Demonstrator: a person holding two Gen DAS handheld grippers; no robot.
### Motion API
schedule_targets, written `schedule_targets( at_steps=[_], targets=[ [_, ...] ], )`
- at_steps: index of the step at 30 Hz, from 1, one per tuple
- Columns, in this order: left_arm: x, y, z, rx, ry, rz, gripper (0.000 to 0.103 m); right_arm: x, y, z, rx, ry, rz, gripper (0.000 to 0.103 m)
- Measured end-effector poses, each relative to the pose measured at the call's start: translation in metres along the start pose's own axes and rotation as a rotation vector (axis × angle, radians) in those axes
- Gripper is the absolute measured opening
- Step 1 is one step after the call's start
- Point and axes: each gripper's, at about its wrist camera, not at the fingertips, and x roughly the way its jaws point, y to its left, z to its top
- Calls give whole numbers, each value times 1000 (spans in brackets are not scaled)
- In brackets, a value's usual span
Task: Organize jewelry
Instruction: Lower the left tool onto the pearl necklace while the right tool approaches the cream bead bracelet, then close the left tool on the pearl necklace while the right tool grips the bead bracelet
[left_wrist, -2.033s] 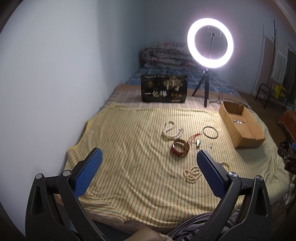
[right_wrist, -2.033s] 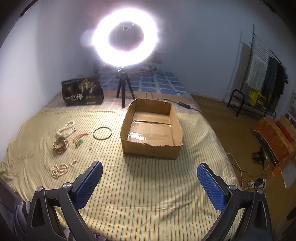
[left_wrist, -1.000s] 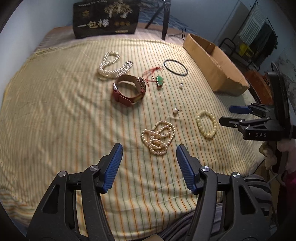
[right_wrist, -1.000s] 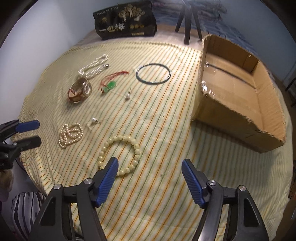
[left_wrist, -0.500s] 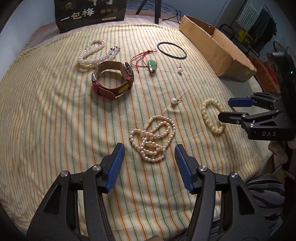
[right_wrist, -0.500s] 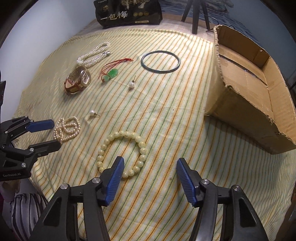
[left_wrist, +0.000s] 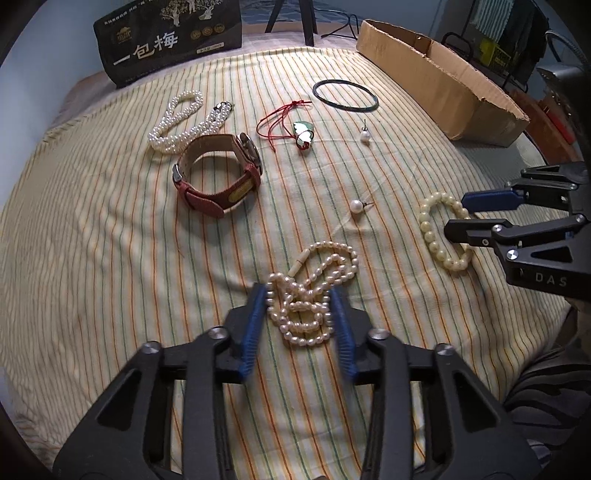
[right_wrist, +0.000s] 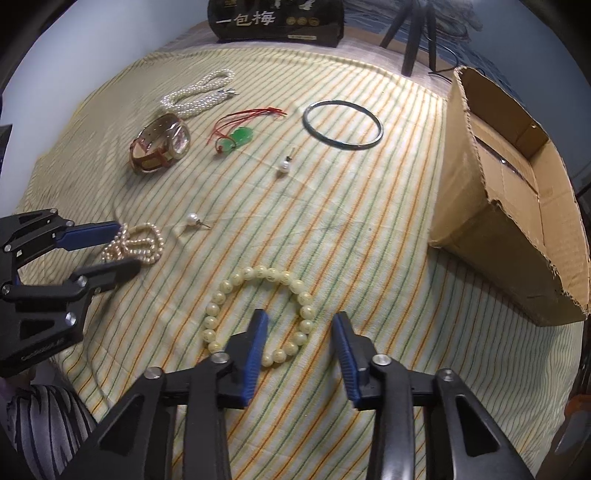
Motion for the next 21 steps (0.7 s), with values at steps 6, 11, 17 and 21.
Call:
schedule_targets(
  at_steps=[6, 11, 17, 21],
  targets=[
    [0, 1, 3, -7, -14, 1, 8, -2, 8, -1, -2, -15, 13, 11],
    [-5, 1, 1, -16, -22, 2, 8, -4, 5, -5, 27, -34, 36, 7],
    [-15, 1, -3, -35, -46, 0, 7, -18, 1, -13, 59, -70, 63, 6],
    [-23, 2, -4, -51, -62, -4, 7, -28, -2, -17, 71, -93, 74, 6]
  ],
)
